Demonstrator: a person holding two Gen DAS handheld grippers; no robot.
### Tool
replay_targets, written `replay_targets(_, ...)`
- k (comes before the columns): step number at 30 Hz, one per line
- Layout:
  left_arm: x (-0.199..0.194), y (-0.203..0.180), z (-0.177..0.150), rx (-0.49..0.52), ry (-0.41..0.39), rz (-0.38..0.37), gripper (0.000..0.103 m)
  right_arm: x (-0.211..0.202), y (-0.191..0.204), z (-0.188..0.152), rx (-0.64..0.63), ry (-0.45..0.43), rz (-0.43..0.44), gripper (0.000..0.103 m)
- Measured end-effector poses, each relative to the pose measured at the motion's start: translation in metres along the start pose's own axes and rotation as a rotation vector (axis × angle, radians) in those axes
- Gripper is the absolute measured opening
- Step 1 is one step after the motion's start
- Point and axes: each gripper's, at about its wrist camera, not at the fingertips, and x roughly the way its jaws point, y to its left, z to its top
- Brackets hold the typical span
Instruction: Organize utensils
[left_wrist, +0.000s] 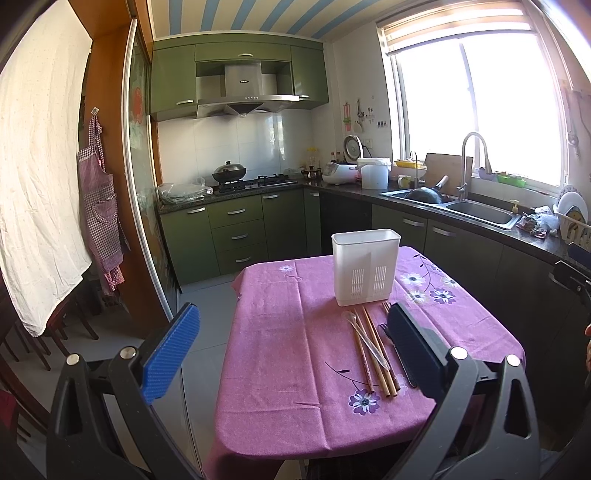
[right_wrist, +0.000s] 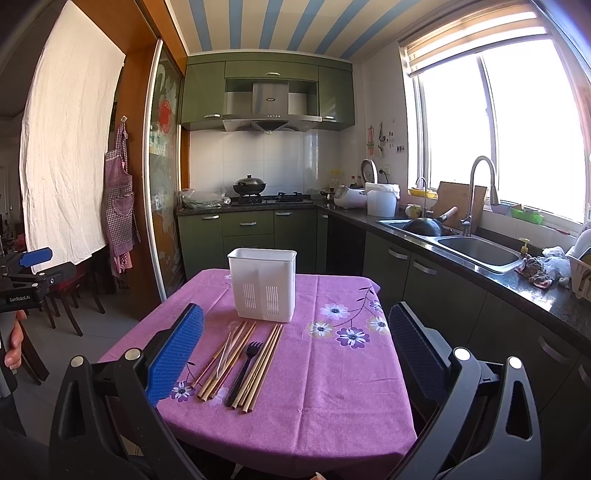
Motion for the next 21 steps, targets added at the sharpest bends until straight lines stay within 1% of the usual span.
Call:
replay_targets(7, 0.0001, -0.0013, -0.0012, 0.004, 0.004, -0.001, 0.097, 0.0029, 0.0025, -0.0073, -0.001, 0.003, 0.001, 0.099)
replay_targets(21, 0.0017, -0.0022, -0.0022, 0.007, 0.009, -0.003, 0.097, 0.0023, 0.0003, -0.0035, 0.001, 0.006, 0.002, 0.099)
